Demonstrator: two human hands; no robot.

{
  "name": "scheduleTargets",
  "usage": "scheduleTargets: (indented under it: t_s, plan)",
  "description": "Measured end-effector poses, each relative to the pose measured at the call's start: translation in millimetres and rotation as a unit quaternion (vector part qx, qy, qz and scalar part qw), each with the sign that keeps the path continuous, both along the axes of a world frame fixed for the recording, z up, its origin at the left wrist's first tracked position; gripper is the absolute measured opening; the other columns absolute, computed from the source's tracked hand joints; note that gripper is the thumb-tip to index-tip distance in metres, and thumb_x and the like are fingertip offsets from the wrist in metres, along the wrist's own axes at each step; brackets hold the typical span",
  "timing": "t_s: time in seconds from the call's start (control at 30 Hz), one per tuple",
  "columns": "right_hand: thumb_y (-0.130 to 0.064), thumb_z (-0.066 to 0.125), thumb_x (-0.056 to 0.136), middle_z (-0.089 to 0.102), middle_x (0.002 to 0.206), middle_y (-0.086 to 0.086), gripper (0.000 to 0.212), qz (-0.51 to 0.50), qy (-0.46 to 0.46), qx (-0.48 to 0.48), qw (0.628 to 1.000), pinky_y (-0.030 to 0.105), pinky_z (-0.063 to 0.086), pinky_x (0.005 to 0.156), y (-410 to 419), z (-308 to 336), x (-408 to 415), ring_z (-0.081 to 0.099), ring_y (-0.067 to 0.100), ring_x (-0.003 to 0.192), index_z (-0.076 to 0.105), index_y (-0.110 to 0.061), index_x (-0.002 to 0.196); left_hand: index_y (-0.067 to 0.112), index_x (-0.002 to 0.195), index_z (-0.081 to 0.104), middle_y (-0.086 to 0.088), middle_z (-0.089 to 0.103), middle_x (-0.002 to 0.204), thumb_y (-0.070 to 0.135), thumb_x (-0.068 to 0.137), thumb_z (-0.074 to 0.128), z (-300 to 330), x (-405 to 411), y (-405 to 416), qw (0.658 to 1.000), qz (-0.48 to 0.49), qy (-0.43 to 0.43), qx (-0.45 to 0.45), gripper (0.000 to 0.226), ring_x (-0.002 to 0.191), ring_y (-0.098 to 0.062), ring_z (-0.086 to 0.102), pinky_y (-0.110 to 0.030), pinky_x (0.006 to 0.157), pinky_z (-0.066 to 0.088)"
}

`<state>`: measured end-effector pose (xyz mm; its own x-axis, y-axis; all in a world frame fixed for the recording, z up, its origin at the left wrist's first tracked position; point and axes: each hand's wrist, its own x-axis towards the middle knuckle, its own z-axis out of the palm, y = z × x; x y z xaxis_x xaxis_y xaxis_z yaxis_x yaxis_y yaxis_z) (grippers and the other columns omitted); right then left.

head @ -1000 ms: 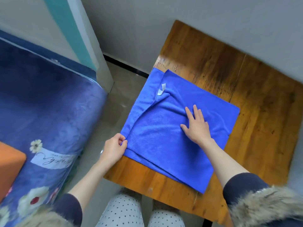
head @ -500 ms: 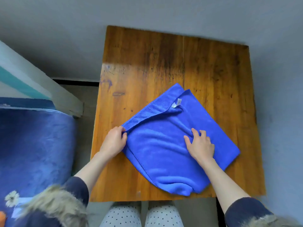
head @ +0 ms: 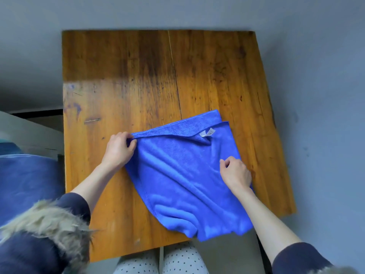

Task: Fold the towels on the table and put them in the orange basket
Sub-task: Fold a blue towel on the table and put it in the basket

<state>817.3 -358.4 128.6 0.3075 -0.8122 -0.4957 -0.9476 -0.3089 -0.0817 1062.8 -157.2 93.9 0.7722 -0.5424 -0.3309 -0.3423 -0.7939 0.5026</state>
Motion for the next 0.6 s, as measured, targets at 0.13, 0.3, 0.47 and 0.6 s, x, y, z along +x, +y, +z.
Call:
scheduleTargets:
  t_s: [0.13, 0.3, 0.47, 0.6]
  plan:
    - [-0.025, 0.047, 0.095, 0.05, 0.122, 0.012, 0.028, -0.04, -0.122, -0.028, 0.991, 0.042, 0.04, 0.089, -49.5, -1.4, 25.2, 0.051, 0.034, 0.111, 0.05, -0.01, 0.119, 0.003, 0.091, 0.061, -0.017, 0.06, 0.09, 0.015, 0.091, 0.054, 1.1, -2.1, -1.9, 0.999, 0.033, 0.006, -0.014, 0.014, 0.089, -0.034, 0.051, -0.035, 0.075, 0.037]
    - [-0.02, 0.05, 0.093, 0.057, 0.119, 0.013, 0.027, 0.037, -0.109, -0.001, 0.993, 0.044, 0.04, 0.096, -90.5, -12.9, 51.4, 0.05, 0.033, 0.114, 0.053, -0.01, 0.118, 0.003, 0.094, 0.062, -0.016, 0.062, 0.094, 0.013, 0.091, 0.054, 4.6, -10.3, 0.8, 0.997, 0.069, 0.001, -0.023, 0.013, 0.091, -0.034, 0.052, -0.034, 0.08, 0.037]
    - [-0.021, 0.057, 0.09, 0.065, 0.101, 0.012, 0.014, 0.036, -0.131, 0.006, 0.991, 0.039, 0.043, 0.086, -100.3, -17.7, 49.1, 0.057, 0.034, 0.099, 0.062, -0.01, 0.097, 0.009, 0.092, 0.064, -0.006, 0.063, 0.092, 0.016, 0.09, 0.057, 10.7, -11.9, -3.3, 0.992, 0.117, 0.024, -0.033, 0.01, 0.087, -0.024, 0.055, -0.028, 0.076, 0.039]
    - [-0.018, 0.061, 0.088, 0.062, 0.09, 0.007, 0.014, -0.047, -0.207, 0.067, 0.975, 0.029, 0.039, 0.075, -109.1, -9.2, 40.8, 0.055, 0.024, 0.086, 0.064, -0.006, 0.097, 0.023, 0.076, 0.059, 0.006, 0.056, 0.071, 0.019, 0.091, 0.056, 21.7, -11.3, 5.8, 0.95, 0.206, 0.195, -0.128, 0.016, 0.064, -0.008, 0.049, -0.023, 0.058, 0.037]
